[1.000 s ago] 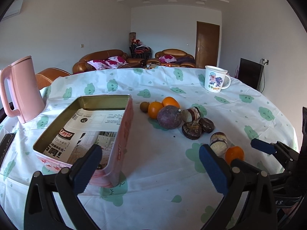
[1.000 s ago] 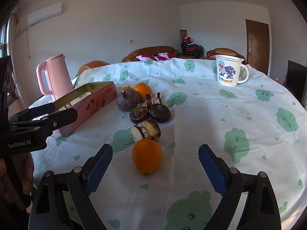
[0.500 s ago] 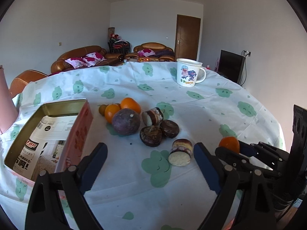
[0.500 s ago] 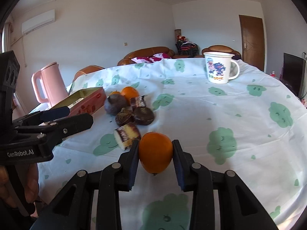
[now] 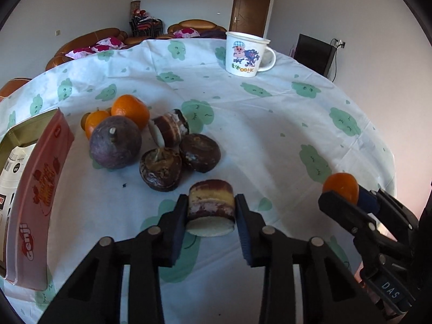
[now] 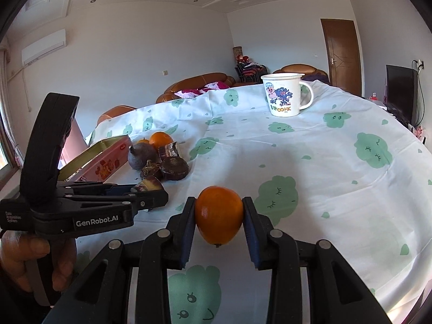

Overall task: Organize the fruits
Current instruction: 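Carry the orange and cake into the pink tin and open both tools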

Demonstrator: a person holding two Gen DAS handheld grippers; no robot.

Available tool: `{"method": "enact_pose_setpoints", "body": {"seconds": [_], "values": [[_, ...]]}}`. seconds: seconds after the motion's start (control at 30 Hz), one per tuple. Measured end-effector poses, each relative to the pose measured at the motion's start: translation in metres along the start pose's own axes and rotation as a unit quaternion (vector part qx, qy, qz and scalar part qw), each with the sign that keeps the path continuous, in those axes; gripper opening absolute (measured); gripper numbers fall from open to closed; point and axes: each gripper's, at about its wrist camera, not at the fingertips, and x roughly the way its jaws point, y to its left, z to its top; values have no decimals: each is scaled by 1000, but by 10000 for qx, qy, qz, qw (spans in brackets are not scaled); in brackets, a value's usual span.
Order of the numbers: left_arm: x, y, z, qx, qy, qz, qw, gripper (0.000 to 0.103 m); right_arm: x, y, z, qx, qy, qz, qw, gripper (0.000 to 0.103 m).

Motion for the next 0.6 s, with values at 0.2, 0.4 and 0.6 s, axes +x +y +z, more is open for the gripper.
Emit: {"method": "enact_pose_setpoints", "body": {"seconds": [0.2,0.4,0.6], "values": [[-17,3,-5,36,-333,71,9994,36,-1,14,6,-178,-113,114,9997,36],[-35,9,-5,115,-764,428,9961,36,7,30,14,-362,-185,225,9989,36],[-54,18,-4,120,-1171,748,9902,36,8,43,23,-495,-299,385,9976,36]]}}
